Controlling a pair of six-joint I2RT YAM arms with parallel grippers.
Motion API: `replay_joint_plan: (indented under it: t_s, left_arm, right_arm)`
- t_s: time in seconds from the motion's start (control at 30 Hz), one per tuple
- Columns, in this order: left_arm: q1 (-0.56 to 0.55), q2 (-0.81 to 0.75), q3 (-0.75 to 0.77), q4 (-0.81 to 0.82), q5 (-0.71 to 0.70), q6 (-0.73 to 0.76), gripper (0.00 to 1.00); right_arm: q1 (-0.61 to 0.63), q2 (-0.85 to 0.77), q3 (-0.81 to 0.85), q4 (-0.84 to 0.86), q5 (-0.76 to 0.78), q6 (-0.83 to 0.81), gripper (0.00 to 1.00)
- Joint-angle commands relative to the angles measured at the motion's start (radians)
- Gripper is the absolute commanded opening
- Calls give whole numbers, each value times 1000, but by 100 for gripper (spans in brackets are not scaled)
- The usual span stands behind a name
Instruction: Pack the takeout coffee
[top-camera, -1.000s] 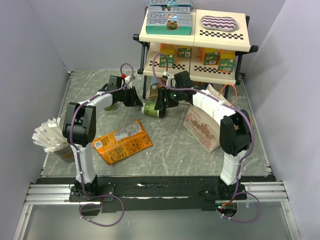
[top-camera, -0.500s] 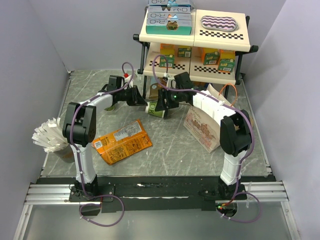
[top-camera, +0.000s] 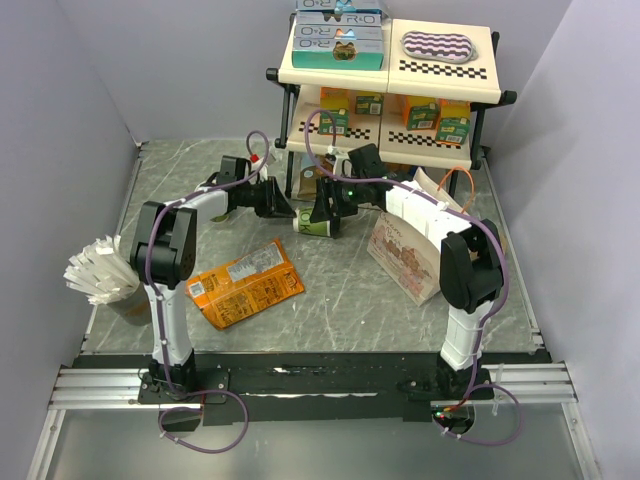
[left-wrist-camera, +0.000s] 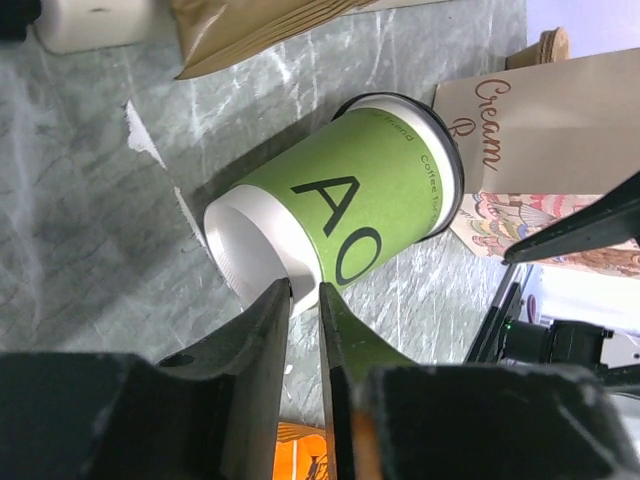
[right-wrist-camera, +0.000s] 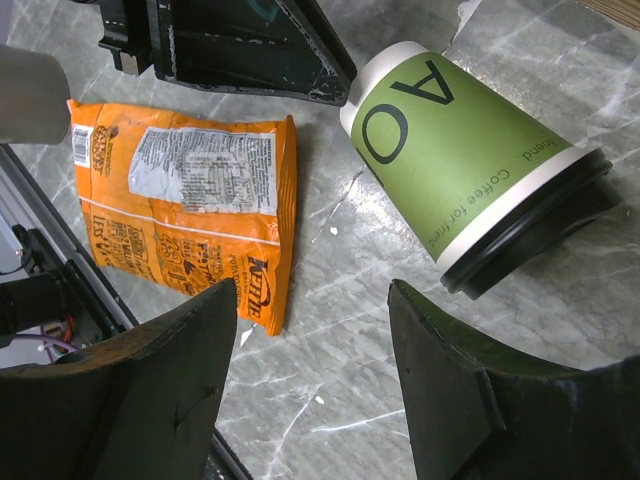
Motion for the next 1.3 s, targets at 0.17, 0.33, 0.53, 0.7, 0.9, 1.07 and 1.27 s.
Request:
replay_joint_plan:
  t_s: [0.17, 0.33, 0.53, 0.7, 0.9, 1.07, 1.27]
  left_arm:
    - [2, 1, 11, 28, 15, -71, 22]
    - [1, 10, 2, 34, 25, -83, 21]
    - [1, 27, -29, 77, 49, -137, 23]
    - [-2, 41, -19, 67, 43, -129, 32]
    - [-4, 47, -26, 90, 64, -134, 25]
    - [-5, 47, -41, 138, 106, -142, 15]
    - [-5, 56, -47, 174, 167, -143, 1]
  right_arm:
    - [-8, -29, 18, 24, -11, -4, 69]
    - [-6, -24, 17, 24, -9, -4, 69]
    - [-8, -20, 21, 22, -9, -4, 69]
    - [-6, -17, 20, 24, -12, -2, 69]
    - [-8, -11, 26, 24, -12, -4, 69]
    - [-6, -11, 23, 27, -9, -8, 69]
    - [-8, -17, 21, 22, -6, -21, 69]
